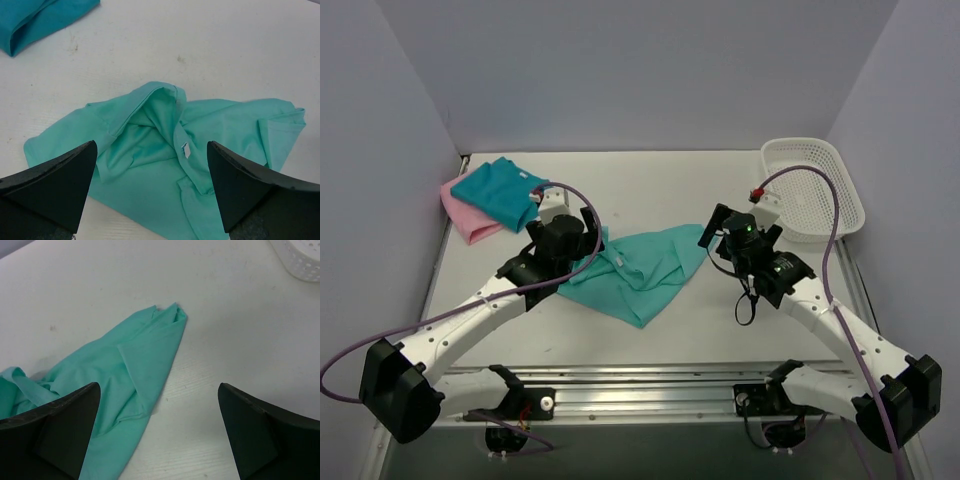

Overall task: Fold and stack the t-shirts
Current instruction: Flatten out the tshirt

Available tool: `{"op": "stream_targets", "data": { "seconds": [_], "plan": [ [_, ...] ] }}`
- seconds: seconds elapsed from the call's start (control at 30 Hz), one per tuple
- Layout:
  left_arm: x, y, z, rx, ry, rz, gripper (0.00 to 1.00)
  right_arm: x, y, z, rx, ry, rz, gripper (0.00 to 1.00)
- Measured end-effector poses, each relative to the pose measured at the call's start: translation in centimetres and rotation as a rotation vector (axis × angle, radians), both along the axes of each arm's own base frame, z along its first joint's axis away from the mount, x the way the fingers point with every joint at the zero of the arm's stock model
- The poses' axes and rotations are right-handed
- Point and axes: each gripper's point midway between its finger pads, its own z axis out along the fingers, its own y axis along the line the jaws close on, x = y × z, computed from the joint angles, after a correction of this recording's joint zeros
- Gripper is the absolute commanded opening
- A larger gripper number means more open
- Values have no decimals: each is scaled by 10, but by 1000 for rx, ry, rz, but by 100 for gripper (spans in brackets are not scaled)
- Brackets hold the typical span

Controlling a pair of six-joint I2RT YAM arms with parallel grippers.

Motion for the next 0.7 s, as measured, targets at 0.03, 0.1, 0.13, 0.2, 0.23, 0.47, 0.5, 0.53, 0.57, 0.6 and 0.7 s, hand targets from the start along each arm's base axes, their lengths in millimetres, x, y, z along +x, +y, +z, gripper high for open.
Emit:
{"op": "stream_targets", "data": {
  "seconds": [0.03, 0.1, 0.13, 0.2, 0.23, 0.47, 0.5, 0.53, 0.57, 0.6, 0.7],
  "plan": [
    [-1, 1, -2, 3, 6, 2, 100, -1, 1, -3, -6, 9, 9, 100],
    [-2, 2, -6, 10, 17, 6, 100, 0, 5, -8, -17, 21, 26, 100],
    [-2, 3, -8, 12, 20, 8, 100, 0, 7, -9, -20, 23, 36, 100],
    [-4, 4, -10, 15, 27, 15, 100, 2, 14, -12, -19, 29, 59, 100],
    [-4, 5, -11, 16, 29, 20, 100, 3, 18, -14, -18, 34, 77, 100],
    [-12, 23, -21, 40, 48, 104, 100, 3, 103, -25, -28, 54, 305, 100],
    [-13, 27, -23, 46, 53, 121, 100, 3, 125, -24, -33, 56, 349, 100],
    [-15, 32, -24, 53, 57, 141, 100, 4, 149, -20, -34, 52, 391, 100],
    [-17, 37, -25, 59, 61, 164, 100, 6, 169, -17, -29, 43, 422, 100],
    [-19, 42, -25, 63, 63, 189, 100, 7, 191, -16, -23, 37, 457, 100],
    [-24, 59, -29, 61, 65, 247, 100, 7, 248, -20, -7, 33, 548, 100]
  ]
}}
